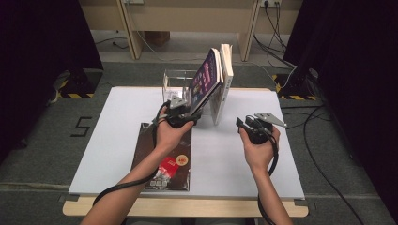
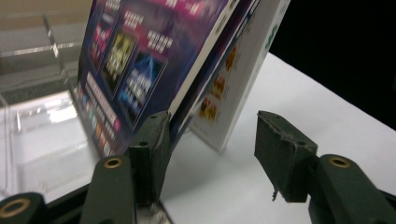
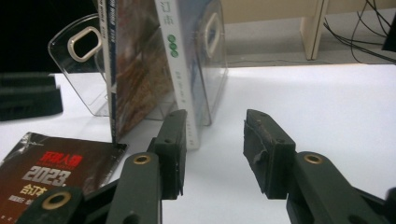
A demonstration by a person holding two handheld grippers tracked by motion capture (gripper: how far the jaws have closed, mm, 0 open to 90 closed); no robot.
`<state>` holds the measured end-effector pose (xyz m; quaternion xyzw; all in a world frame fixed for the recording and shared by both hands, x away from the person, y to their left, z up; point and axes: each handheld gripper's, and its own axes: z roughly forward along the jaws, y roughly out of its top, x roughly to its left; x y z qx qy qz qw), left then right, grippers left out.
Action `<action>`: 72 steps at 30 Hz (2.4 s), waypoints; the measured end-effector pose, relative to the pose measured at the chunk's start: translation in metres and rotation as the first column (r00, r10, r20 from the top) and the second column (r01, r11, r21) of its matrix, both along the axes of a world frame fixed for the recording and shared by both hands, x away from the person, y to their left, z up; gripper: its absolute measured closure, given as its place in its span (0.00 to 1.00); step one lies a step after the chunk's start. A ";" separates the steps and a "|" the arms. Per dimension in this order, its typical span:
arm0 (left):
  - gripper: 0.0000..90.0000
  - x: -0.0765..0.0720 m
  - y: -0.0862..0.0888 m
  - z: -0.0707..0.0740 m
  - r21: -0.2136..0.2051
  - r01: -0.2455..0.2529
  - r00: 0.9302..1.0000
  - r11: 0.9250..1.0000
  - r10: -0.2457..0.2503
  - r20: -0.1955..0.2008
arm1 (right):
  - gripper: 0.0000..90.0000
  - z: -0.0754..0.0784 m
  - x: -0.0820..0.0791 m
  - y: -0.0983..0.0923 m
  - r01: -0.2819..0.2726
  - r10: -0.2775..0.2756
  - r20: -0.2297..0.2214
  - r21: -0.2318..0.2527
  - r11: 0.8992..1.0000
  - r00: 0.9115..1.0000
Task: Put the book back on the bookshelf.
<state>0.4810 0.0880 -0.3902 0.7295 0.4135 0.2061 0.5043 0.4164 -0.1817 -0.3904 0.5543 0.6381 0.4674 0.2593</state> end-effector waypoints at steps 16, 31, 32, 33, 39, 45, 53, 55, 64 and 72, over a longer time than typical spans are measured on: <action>0.50 0.028 -0.042 0.010 0.048 -0.050 0.996 0.998 0.046 0.077 | 0.66 -0.006 -0.001 -0.014 0.025 -0.025 -0.030 0.022 0.999 0.999; 0.51 0.043 -0.048 0.010 0.124 -0.100 0.989 0.987 0.086 0.117 | 0.66 -0.008 -0.001 -0.015 0.022 -0.021 -0.040 0.020 1.000 0.999; 0.51 0.044 -0.049 0.011 0.132 -0.098 0.989 0.986 0.082 0.120 | 0.66 -0.008 -0.001 -0.015 0.021 -0.020 -0.040 0.019 1.000 0.999; 0.51 0.045 -0.050 0.011 0.137 -0.100 0.989 0.986 0.083 0.124 | 0.66 -0.008 -0.001 -0.015 0.022 -0.021 -0.041 0.021 1.000 0.999; 0.53 0.048 -0.054 0.010 0.193 -0.107 0.987 0.975 0.081 0.137 | 0.66 -0.011 0.000 -0.015 0.016 -0.015 -0.054 0.021 1.000 0.998; 0.58 0.047 -0.058 0.011 0.260 -0.111 0.986 0.959 0.074 0.147 | 0.67 -0.010 -0.001 -0.014 0.015 -0.014 -0.060 0.021 1.000 0.998; 0.78 0.040 -0.047 0.021 0.299 -0.165 0.975 0.940 0.109 0.194 | 0.67 -0.011 0.000 -0.014 0.012 -0.011 -0.064 0.018 1.000 0.998; 0.81 0.039 -0.040 0.022 0.273 -0.188 0.971 0.943 0.136 0.198 | 0.67 -0.011 0.000 -0.014 0.011 -0.010 -0.064 0.017 1.000 0.998; 0.84 0.036 0.005 0.023 0.091 -0.295 0.946 0.951 0.277 0.166 | 0.67 -0.013 0.000 -0.015 0.016 -0.015 -0.074 0.015 1.000 0.997; 0.82 0.038 0.027 0.020 0.015 -0.320 0.939 0.947 0.315 0.141 | 0.67 -0.015 0.001 -0.014 0.015 -0.014 -0.081 0.010 1.000 0.997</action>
